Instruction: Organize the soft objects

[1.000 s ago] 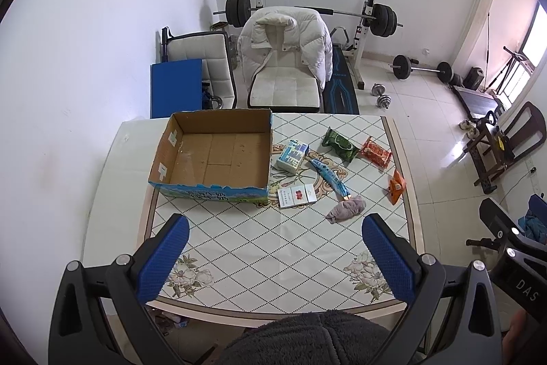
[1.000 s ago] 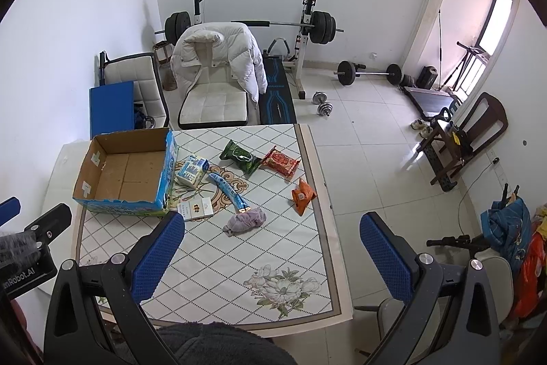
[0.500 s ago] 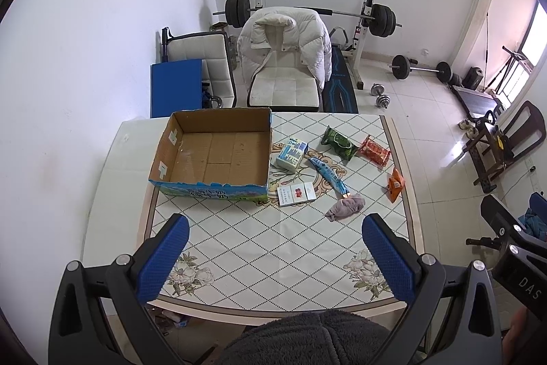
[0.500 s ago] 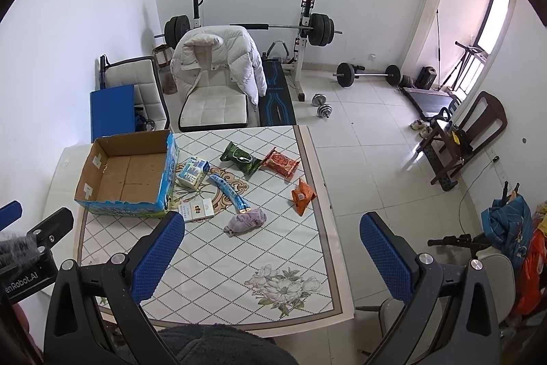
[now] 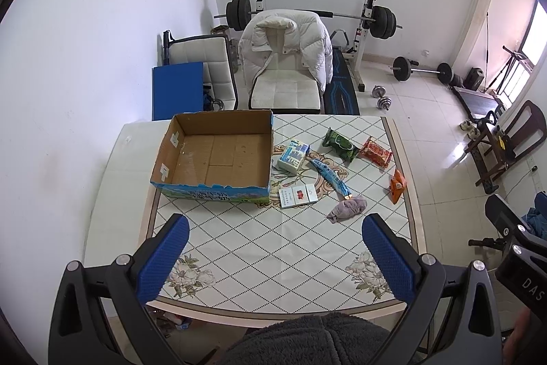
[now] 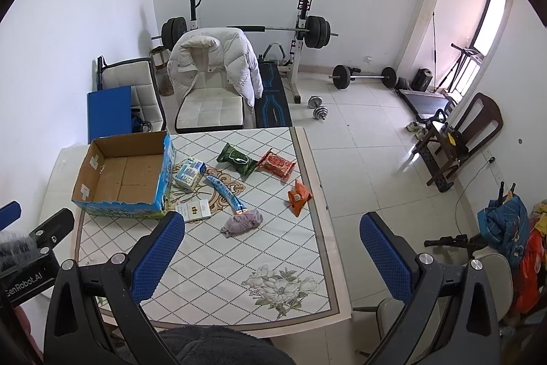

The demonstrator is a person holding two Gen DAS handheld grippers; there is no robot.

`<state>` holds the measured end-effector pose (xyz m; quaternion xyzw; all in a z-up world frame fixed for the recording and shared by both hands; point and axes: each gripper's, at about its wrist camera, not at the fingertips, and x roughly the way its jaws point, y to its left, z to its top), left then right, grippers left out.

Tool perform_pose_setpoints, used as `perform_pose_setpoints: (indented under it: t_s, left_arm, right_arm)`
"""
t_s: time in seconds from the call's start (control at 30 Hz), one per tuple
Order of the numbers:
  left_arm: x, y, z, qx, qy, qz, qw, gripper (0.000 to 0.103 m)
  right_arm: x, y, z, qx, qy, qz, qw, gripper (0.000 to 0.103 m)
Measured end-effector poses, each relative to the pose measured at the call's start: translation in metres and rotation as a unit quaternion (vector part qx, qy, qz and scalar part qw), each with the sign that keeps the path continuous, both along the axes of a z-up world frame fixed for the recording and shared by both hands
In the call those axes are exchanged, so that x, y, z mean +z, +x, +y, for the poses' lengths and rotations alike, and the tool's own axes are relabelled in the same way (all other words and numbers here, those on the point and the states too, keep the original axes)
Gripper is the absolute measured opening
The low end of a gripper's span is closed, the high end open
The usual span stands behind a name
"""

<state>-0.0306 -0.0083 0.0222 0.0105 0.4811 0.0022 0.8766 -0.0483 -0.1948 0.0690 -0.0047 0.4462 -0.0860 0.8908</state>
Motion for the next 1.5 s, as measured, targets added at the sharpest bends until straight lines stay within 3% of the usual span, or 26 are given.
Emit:
perform_pose_setpoints:
  t_s: [1.2, 1.37, 1.5]
  left_arm:
    - [-0.002, 0.001, -0.006, -0.006, -0.005, 0.005, 1.0000, 0.103]
    - [-0.012, 0.010, -0.009, -0.005, -0.005, 0.013, 0.9999, 0.103]
    - [-0.042, 0.041, -0.017, -0.004, -0.005, 0.031, 0.9995, 0.103]
  right_arm:
    - [-0.013, -0.006, -0.007, -0.003, 0.010, -0.001, 1.000, 0.103]
    - [-0.028, 0.004, -0.017, -0.004, 0.025, 0.013, 1.000, 0.103]
    - [-0.061, 0.030, -0.043, -0.021, 0.049, 0.036, 0.998, 0.103]
